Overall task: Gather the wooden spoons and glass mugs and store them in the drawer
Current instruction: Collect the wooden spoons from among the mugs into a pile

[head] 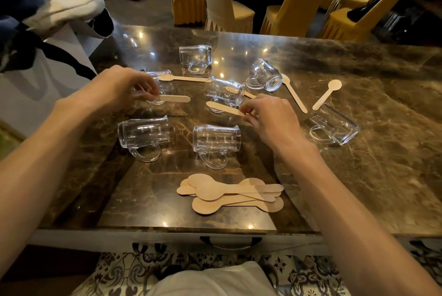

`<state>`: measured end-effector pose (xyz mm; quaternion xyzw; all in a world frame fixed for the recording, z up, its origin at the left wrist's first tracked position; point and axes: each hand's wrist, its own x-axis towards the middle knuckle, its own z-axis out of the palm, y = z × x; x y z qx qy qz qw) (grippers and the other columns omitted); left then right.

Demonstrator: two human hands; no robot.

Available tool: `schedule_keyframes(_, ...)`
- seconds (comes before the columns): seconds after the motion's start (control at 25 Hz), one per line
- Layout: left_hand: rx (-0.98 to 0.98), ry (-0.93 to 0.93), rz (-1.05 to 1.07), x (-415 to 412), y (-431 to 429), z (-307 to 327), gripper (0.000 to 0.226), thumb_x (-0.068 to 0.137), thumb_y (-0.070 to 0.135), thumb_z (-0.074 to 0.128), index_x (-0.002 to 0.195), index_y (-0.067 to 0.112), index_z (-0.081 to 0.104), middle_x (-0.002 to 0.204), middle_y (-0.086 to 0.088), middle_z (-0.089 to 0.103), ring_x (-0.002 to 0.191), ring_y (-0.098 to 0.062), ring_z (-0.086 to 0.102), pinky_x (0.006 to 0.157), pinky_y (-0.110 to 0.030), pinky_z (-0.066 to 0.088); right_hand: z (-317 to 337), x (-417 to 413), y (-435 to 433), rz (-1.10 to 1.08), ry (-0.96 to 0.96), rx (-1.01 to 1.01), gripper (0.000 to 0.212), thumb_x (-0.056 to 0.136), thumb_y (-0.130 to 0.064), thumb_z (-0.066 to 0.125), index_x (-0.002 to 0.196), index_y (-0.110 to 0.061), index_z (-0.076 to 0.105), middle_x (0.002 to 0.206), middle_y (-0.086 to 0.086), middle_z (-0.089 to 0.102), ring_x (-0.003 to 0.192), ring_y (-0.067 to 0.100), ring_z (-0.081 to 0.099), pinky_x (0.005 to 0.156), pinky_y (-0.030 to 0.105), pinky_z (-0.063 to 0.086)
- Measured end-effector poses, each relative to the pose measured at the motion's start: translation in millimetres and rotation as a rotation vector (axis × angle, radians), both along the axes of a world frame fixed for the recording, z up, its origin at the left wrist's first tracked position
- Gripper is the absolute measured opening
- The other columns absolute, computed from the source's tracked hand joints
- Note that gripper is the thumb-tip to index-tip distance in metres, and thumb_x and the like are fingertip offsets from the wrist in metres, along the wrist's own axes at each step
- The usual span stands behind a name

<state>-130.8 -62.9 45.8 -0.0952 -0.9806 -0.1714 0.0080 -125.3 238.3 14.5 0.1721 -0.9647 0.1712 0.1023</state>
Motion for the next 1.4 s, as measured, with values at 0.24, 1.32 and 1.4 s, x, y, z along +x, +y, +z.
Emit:
schedule_keyframes(0.24, 0.336, 0.066, -0.071, 17, 19, 17, 0.020, 0.074, 0.031, 0.070, 0.094, 0.035, 0.069, 0.087, 0.017, 0.070, 0.084, 0.007, 0.063, 0.070, -0.005, 0.048, 20, 40, 2, 0.121, 0.005, -0.075, 0.020, 0.084, -0.021, 0.068, 0.103, -0.024, 0.071, 0.099, -0.003, 0.069, 0.090, 0.017, 0.063, 0.090, 0.034, 0.045)
schedule_keyframes(1.32, 0.323, -0.310, -0.368, 83, 121, -35, 0.023, 0.079, 0.029, 0.070, 0.099, 0.039, 0.066, 0.091, 0.022, 0.066, 0.081, 0.010, 0.061, 0.075, -0.011, 0.051, -13, 135, 7, 0.199, -0.058, 0.172, 0.024, 0.075, -0.021, 0.078, 0.098, -0.024, 0.072, 0.092, -0.006, 0.073, 0.085, 0.015, 0.066, 0.074, 0.031, 0.054)
schedule_keyframes(1.4, 0.285, -0.305, -0.373, 84, 123, -40, 0.022, 0.080, 0.031, 0.069, 0.101, 0.038, 0.066, 0.088, 0.025, 0.064, 0.083, 0.013, 0.058, 0.073, -0.006, 0.048, -14, 135, 9, 0.189, -0.055, 0.169, 0.022, 0.075, -0.021, 0.078, 0.096, -0.025, 0.073, 0.092, -0.007, 0.073, 0.080, 0.014, 0.065, 0.068, 0.031, 0.054)
